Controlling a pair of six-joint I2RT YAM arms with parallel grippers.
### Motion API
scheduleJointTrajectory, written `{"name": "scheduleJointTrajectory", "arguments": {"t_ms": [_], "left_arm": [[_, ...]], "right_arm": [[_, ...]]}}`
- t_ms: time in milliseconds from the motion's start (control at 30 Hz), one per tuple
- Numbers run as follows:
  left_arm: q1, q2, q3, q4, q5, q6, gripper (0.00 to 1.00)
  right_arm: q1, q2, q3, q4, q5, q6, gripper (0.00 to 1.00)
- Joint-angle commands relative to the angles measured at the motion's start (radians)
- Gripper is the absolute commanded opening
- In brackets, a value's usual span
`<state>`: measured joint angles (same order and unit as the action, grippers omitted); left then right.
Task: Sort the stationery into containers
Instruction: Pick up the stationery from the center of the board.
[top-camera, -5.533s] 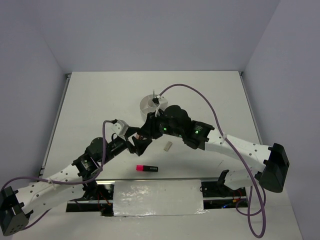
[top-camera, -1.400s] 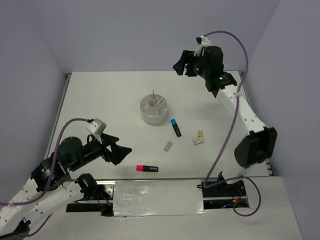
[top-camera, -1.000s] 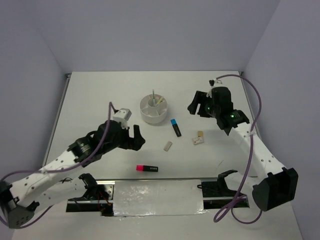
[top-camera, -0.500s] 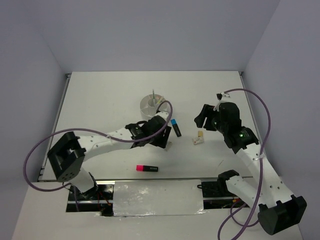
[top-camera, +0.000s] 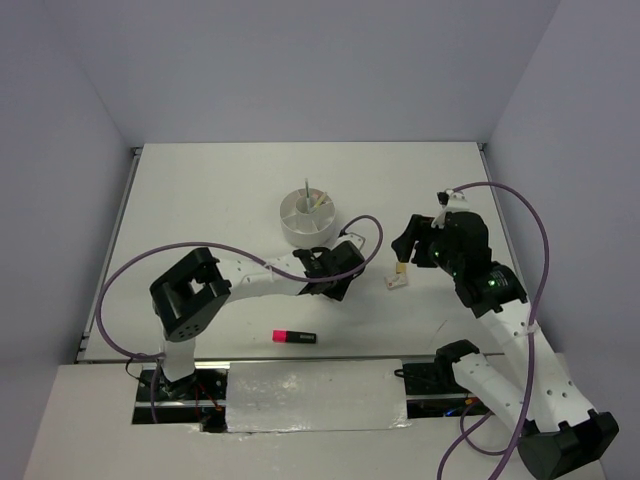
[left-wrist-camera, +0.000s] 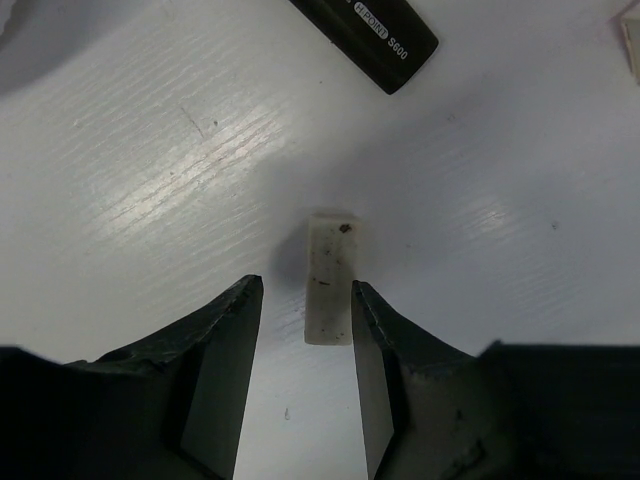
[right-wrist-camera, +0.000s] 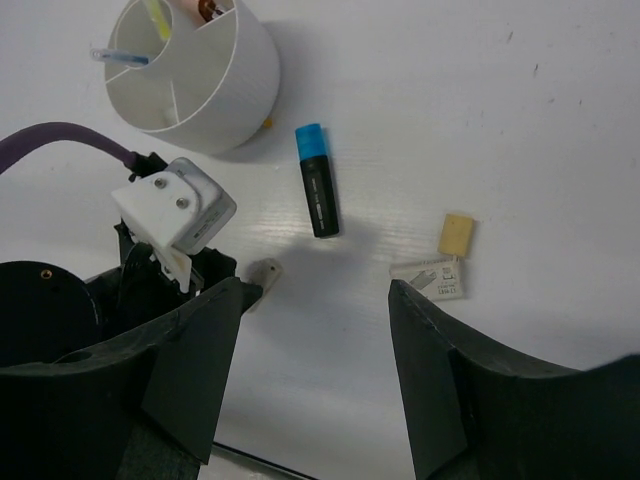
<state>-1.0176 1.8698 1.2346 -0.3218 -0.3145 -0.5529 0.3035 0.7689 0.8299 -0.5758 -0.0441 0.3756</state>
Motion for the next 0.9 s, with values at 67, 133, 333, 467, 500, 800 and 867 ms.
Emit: {"name": "scheduleJointTrajectory", "arguments": {"t_ms": [67, 133, 333, 467, 500, 800, 867], "left_arm": [[-0.007, 0.035, 0.028, -0.005, -0.021, 0.011, 0.54], [-0.009, 0.048, 0.023, 0.0, -0.014, 0.016, 0.55], [-0.022, 0.06, 0.011, 0.024, 0.015, 0.019, 0.55], [-0.027, 0.065, 0.008, 0.021, 0.012, 0.015, 0.42], [-0.027, 0.065, 0.005, 0.021, 0.011, 0.013, 0.39], [-0.036, 0.016, -0.015, -0.003, -0.014, -0.007, 0.0], [-0.035, -0.035, -0.017, -0.028, -0.052, -0.021, 0.0]], "right_arm": [[0.005, -0.023, 0.035, -0.001, -0.036, -0.021, 0.68], [0.002, -0.028, 0.032, 0.005, -0.049, -0.018, 0.68], [0.005, -0.026, 0.028, 0.011, -0.062, -0.018, 0.68], [0.005, -0.029, 0.026, 0.016, -0.069, -0.018, 0.68], [0.003, -0.029, 0.028, 0.016, -0.069, -0.018, 0.68], [0.005, -0.037, 0.031, 0.014, -0.074, -0.021, 0.68], [0.005, -0.034, 0.029, 0.017, -0.077, -0.023, 0.68]]}}
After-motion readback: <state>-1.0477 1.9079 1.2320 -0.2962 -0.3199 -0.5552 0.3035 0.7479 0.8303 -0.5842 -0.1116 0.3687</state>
